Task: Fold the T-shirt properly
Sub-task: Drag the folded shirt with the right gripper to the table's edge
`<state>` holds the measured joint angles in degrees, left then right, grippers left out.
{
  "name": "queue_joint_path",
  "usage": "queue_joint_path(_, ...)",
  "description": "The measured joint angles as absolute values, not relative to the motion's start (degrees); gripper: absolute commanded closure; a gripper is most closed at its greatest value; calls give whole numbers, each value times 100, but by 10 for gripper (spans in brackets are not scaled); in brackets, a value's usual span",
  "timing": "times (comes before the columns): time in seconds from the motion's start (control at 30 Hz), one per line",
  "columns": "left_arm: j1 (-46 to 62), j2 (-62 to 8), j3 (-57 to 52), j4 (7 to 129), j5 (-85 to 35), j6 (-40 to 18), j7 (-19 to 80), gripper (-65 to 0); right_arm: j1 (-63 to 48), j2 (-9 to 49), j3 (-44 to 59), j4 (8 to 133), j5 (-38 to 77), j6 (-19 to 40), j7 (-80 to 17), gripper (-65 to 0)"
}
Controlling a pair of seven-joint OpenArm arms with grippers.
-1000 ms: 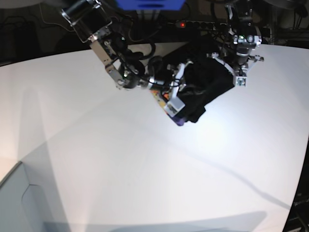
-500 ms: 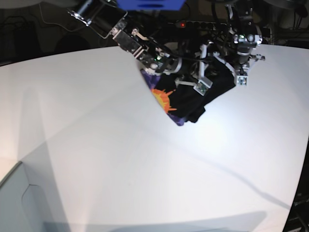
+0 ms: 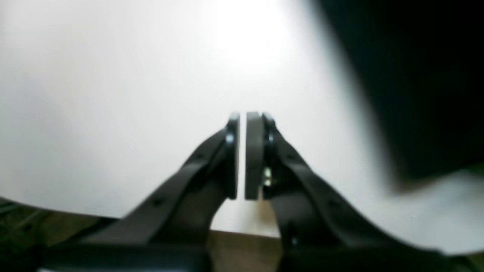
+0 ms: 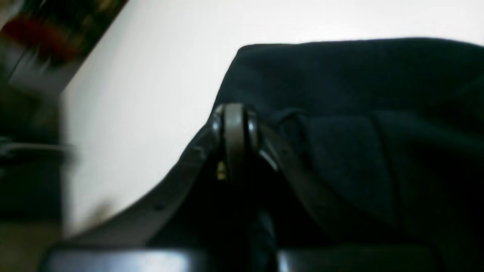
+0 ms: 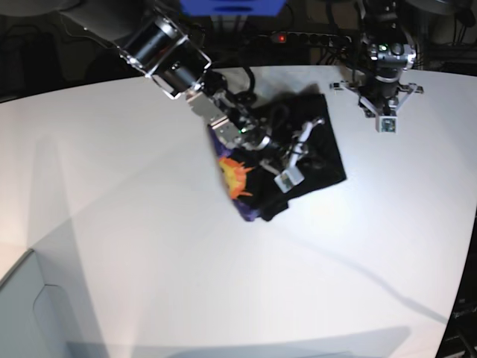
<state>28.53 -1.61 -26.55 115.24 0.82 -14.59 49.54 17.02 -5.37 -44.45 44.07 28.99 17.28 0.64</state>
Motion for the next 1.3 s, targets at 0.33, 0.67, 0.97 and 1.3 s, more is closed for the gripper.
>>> queue_joint_path(0.33, 2810, -126, -2628, 11524, 80, -1457, 4567, -24, 1968, 447, -2840, 4394, 2971, 1686, 156, 0)
queue_joint_path(0.67, 2783, -163, -2637, 11524, 86, -1455, 4593, -26, 1850, 1649, 62, 4136, 2902, 1347, 14, 0)
queue_joint_path(0.97, 2786, -176, -2637, 11524, 86, -1455, 4584, -26, 1999, 1636, 1997, 3365, 2845, 1214, 499, 0)
queue_joint_path(1.3, 2954, -123, -2611, 11524, 84, -1455, 4556, -25, 1999, 1660, 2062, 3310, 2609, -803, 1422, 0)
